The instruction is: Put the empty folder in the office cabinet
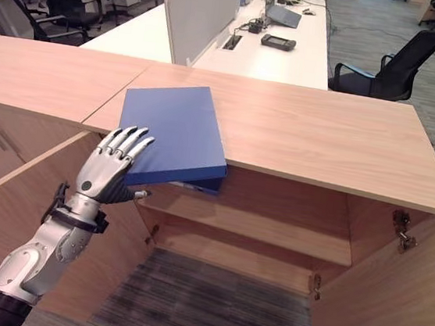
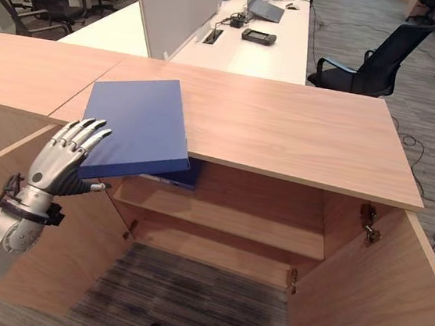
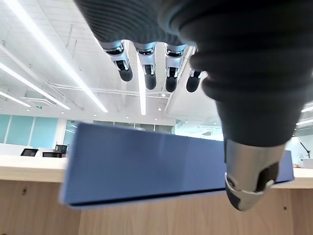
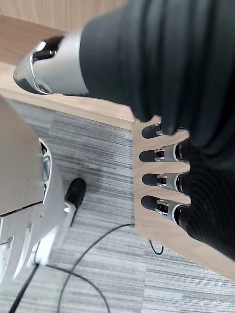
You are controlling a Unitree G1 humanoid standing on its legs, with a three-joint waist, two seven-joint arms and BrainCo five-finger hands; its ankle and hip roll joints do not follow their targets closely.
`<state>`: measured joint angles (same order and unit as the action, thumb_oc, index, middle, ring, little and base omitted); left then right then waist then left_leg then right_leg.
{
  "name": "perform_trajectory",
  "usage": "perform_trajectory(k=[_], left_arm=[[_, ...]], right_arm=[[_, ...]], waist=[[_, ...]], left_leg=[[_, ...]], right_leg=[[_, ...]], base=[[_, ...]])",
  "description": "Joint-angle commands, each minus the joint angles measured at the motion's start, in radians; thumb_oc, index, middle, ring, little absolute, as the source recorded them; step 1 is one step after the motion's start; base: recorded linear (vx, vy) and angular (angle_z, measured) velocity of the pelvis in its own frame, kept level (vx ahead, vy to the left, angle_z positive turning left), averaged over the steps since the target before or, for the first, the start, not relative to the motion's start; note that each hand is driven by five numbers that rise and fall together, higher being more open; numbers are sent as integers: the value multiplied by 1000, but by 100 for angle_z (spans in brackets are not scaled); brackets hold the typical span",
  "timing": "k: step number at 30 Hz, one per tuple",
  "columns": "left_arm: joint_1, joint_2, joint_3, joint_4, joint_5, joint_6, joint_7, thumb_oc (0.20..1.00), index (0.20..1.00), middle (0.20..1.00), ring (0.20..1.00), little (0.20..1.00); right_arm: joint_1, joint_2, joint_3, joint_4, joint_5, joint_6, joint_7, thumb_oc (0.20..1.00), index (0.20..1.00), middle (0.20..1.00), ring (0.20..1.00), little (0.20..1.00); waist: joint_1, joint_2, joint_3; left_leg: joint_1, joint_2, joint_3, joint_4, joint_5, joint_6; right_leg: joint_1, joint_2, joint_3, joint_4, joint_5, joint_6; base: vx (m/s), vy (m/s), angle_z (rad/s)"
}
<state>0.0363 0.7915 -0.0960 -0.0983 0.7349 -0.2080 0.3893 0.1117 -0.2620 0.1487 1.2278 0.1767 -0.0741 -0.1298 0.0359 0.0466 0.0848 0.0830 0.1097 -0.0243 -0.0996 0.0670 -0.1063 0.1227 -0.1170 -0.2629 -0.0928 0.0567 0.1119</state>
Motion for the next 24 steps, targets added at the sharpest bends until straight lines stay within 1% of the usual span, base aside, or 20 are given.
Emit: perform_trajectory(k=[1,24], left_arm=[[-106,36,0,-1,40,5,10,1000,1000,1000,1000,1000],[-165,24,-70,74,75,32,2,1000,1000,1000,1000,1000]], right_arm=[[-61,-27,-2,26,14,5,-10,1000,1000,1000,1000,1000],[-64,-27,-6,38,10,13,-13,1000,1000,1000,1000,1000]], waist=[[-5,-24,38],[-17,-22,36]], left_leg=[[13,-4,58,12,-69,-12],[20,-4,73,12,-74,-8]], right_leg=[[34,-3,45,41,-128,47],[31,-6,60,36,-123,50]], base=[[-2,5,-6],[3,3,-2]])
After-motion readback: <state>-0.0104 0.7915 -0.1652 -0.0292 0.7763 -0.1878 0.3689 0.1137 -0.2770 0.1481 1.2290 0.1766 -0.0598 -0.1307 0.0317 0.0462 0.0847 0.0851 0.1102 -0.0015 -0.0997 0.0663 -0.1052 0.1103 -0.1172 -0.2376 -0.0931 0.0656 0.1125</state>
